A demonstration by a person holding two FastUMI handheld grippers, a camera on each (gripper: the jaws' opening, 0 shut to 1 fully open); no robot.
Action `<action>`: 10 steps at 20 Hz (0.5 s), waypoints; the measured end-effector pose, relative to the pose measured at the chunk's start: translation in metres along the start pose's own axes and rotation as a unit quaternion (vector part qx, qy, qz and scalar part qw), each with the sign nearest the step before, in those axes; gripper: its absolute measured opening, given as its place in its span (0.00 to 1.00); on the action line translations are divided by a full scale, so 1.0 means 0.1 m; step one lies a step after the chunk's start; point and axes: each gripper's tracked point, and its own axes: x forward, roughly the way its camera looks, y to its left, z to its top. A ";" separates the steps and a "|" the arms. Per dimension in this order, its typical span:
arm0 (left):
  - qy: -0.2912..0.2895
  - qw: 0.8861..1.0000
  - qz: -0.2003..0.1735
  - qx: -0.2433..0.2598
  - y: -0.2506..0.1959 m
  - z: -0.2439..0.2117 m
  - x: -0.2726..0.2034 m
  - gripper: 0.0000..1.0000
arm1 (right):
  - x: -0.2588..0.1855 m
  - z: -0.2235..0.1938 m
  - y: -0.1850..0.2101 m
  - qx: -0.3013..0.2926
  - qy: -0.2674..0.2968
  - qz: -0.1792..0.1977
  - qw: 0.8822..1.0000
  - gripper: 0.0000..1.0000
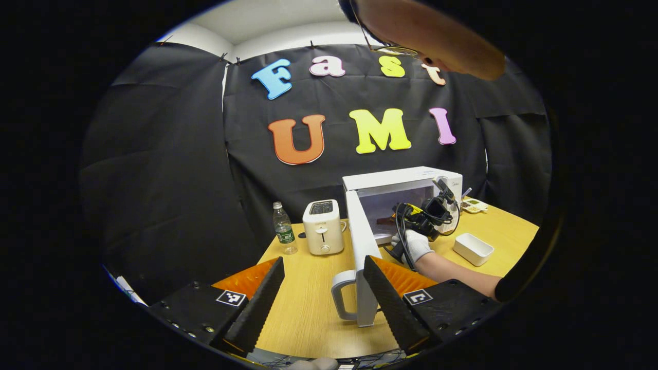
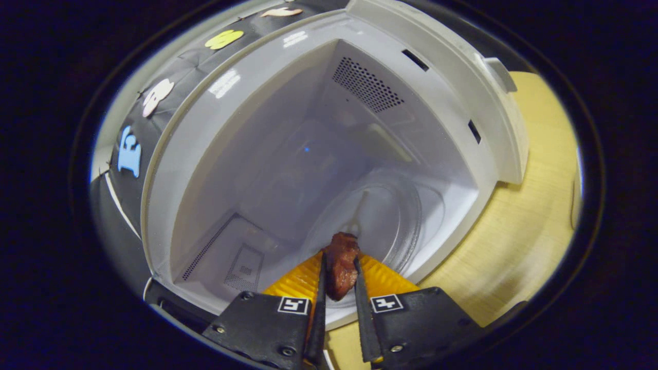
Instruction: Open the microwave oven with the left hand, put the food in, and close the microwave oven.
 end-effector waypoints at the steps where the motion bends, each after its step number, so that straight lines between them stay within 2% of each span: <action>1: -0.002 1.000 0.001 0.000 0.00 0.01 0.00 0.95 | -0.02 0.01 0.02 -0.019 -0.004 0.000 1.000 0.23; 2: -0.005 1.000 0.000 0.004 -0.01 0.03 -0.02 0.95 | -0.04 0.01 0.03 -0.036 -0.004 0.001 0.999 0.26; 3: -0.006 1.000 0.002 0.008 -0.01 0.04 -0.02 0.95 | -0.04 0.01 0.04 -0.052 -0.004 0.002 0.999 0.38; 4: -0.009 1.000 0.001 0.009 -0.01 0.06 -0.02 0.95 | -0.06 0.00 0.06 -0.064 -0.001 0.001 0.998 0.55; 5: -0.010 1.000 0.000 0.010 -0.03 0.07 -0.02 0.95 | -0.08 0.01 0.08 -0.077 -0.006 0.005 0.997 0.48; 6: -0.012 1.000 0.000 0.009 -0.05 0.08 -0.04 0.95 | -0.11 0.04 0.14 -0.099 -0.016 0.012 0.995 0.52; 7: -0.011 1.000 -0.001 0.007 -0.06 0.06 -0.04 0.95 | -0.12 0.05 0.16 -0.122 -0.022 0.013 0.992 0.64; 8: -0.011 1.000 0.002 0.007 -0.05 0.06 -0.05 0.95 | -0.14 0.04 0.16 -0.140 -0.022 0.011 0.990 0.71; 9: -0.010 1.000 0.003 0.004 -0.05 0.06 -0.06 0.95 | -0.16 0.01 0.18 -0.143 -0.019 0.016 0.989 0.99; 10: -0.013 1.000 0.006 0.000 -0.05 0.07 -0.08 0.95 | -0.17 0.03 0.19 -0.136 -0.017 0.018 0.990 0.99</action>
